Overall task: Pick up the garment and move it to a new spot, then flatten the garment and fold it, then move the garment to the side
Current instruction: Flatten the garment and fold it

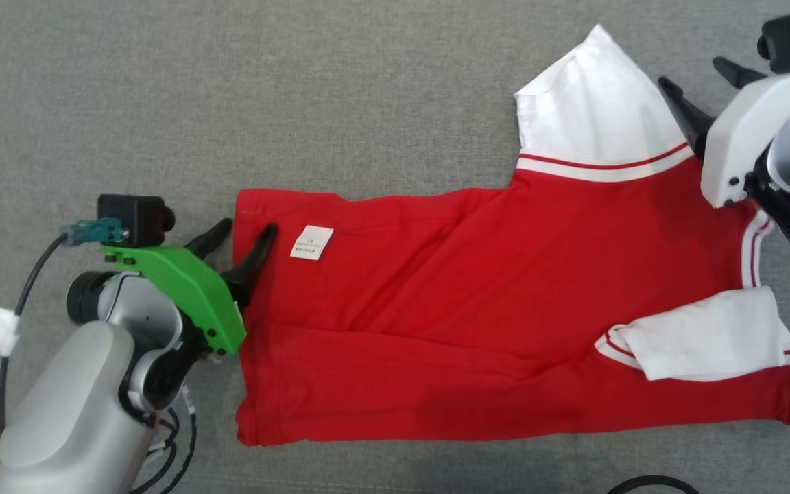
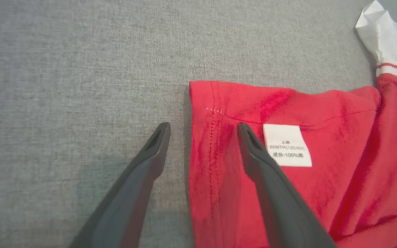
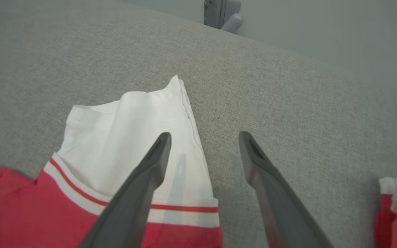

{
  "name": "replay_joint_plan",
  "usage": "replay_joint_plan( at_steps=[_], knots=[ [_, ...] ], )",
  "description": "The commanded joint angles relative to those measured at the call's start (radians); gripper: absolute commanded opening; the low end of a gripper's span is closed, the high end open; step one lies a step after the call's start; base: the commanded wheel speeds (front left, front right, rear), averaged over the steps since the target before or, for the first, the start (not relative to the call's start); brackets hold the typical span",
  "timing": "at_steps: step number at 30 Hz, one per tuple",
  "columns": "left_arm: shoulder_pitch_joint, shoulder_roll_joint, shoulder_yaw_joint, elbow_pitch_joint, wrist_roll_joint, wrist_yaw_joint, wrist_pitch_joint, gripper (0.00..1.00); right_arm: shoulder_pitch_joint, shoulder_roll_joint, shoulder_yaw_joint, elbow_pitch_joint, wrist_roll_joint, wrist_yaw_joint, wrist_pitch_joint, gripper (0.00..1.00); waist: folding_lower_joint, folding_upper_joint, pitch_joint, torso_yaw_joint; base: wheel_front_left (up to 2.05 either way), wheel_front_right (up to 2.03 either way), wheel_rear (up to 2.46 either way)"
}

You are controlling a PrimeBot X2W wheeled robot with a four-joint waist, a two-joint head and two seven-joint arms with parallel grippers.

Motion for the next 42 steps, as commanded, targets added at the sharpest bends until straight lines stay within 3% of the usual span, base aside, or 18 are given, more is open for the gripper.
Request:
replay_joint_plan(
  at_steps=[1,8,9,10,11,12,20,33,38,42],
  knots=[
    [-0.029,-0.017,-0.010,0.028,0.003,-0.014,0.002,1.00,-0.034,0.002,0.010,0.035,-0.018,-0.001,-0.013,1.00,-0.0002,-0.0001,0.085,0.076,0.00,0.00,0.00],
    [-0.111,-0.067,-0.075,0.222,0.024,-0.064,0.023,1.00,-0.175,0.046,0.084,0.256,-0.039,-0.001,-0.068,1.00,-0.0002,-0.0001,0.097,0.121,0.00,0.00,0.00],
    [-0.114,-0.072,-0.080,0.236,0.016,-0.071,0.024,0.59,-0.189,0.049,0.091,0.279,-0.036,-0.001,-0.076,1.00,-0.0002,-0.0001,0.095,0.124,0.00,0.00,0.00],
    [-0.118,-0.077,-0.082,0.249,0.009,-0.076,0.024,0.30,-0.200,0.050,0.099,0.301,-0.037,-0.001,-0.081,1.00,-0.0002,-0.0001,0.094,0.127,0.00,0.00,0.00],
    [-0.122,-0.082,-0.086,0.255,0.001,-0.083,0.025,0.00,-0.209,0.050,0.108,0.322,-0.036,-0.001,-0.088,0.67,-0.0002,-0.0001,0.093,0.129,0.00,0.00,0.00],
    [-0.126,-0.088,-0.090,0.258,-0.009,-0.089,0.025,0.00,-0.216,0.051,0.114,0.340,-0.031,-0.001,-0.096,0.00,-0.0002,-0.0001,0.092,0.130,0.00,0.00,0.00],
    [-0.185,-0.093,-0.061,0.279,-0.054,-0.109,-0.037,0.00,-0.282,0.023,0.097,0.415,-0.003,-0.001,-0.208,0.00,-0.0002,-0.0001,0.061,0.106,0.00,0.00,0.00],
    [-0.203,-0.067,0.008,0.321,-0.060,-0.080,-0.142,0.00,-0.248,0.003,0.057,0.400,0.084,-0.001,-0.357,0.00,-0.0002,-0.0001,-0.034,0.034,0.00,0.00,0.00],
    [-0.151,-0.054,0.001,0.280,-0.041,-0.079,-0.179,0.00,-0.119,-0.013,0.110,0.254,0.186,-0.001,-0.406,0.00,-0.0002,-0.0001,-0.083,0.011,0.00,0.00,0.00],
    [-0.020,-0.010,0.012,0.120,-0.036,-0.051,-0.233,0.00,0.111,-0.046,0.096,0.011,0.273,-0.001,-0.438,0.00,-0.0002,-0.0001,-0.123,-0.030,0.00,0.00,0.00]
  ],
)
